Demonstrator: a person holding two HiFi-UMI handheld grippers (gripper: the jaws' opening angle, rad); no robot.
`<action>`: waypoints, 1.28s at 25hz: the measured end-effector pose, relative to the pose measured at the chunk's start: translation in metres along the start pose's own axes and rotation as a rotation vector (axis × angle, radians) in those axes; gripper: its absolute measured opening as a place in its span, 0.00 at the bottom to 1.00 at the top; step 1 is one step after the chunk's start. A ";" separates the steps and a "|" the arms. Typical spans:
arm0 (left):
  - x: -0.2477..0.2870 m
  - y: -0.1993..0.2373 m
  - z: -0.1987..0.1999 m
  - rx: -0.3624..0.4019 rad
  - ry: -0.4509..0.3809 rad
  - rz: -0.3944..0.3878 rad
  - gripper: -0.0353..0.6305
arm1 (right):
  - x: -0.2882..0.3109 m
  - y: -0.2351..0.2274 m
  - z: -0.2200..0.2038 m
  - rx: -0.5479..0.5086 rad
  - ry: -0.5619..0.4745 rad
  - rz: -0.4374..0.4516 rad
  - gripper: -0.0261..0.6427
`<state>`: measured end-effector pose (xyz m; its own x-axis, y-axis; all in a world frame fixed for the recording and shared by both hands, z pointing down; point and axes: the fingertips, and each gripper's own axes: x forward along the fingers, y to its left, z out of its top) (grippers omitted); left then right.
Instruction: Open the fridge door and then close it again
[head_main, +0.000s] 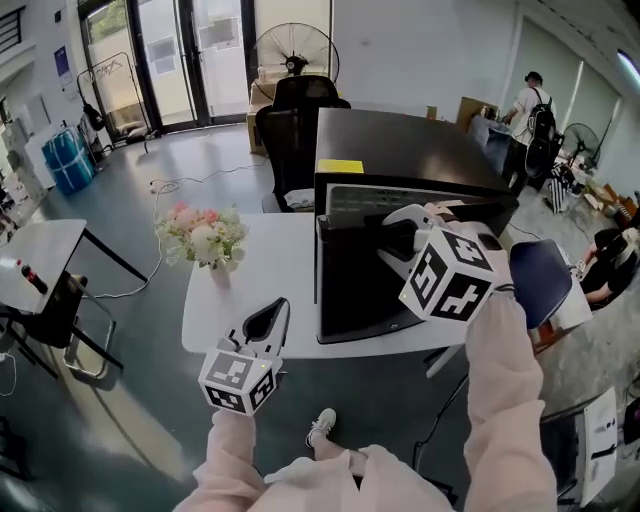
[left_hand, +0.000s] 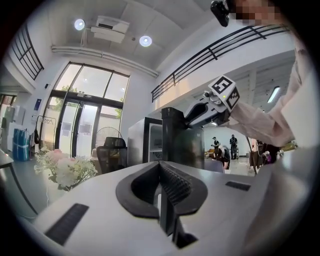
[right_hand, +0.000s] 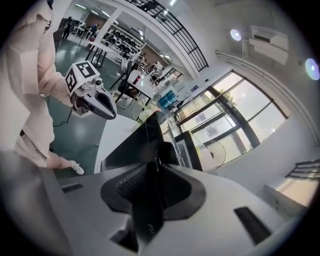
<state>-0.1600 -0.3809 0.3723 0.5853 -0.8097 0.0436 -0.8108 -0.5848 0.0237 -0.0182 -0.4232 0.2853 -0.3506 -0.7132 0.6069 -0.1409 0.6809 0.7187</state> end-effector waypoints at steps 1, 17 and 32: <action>-0.003 -0.006 0.000 0.007 0.002 -0.006 0.07 | -0.003 0.003 0.000 -0.009 0.007 0.002 0.18; -0.080 -0.061 -0.016 0.009 0.011 -0.020 0.07 | -0.044 0.041 -0.005 -0.035 0.043 0.004 0.20; -0.101 -0.095 -0.034 -0.007 0.039 -0.043 0.07 | -0.071 0.060 -0.015 -0.069 0.063 0.009 0.21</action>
<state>-0.1424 -0.2416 0.3999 0.6193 -0.7809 0.0817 -0.7847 -0.6189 0.0336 0.0123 -0.3342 0.2904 -0.2925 -0.7178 0.6318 -0.0733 0.6756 0.7336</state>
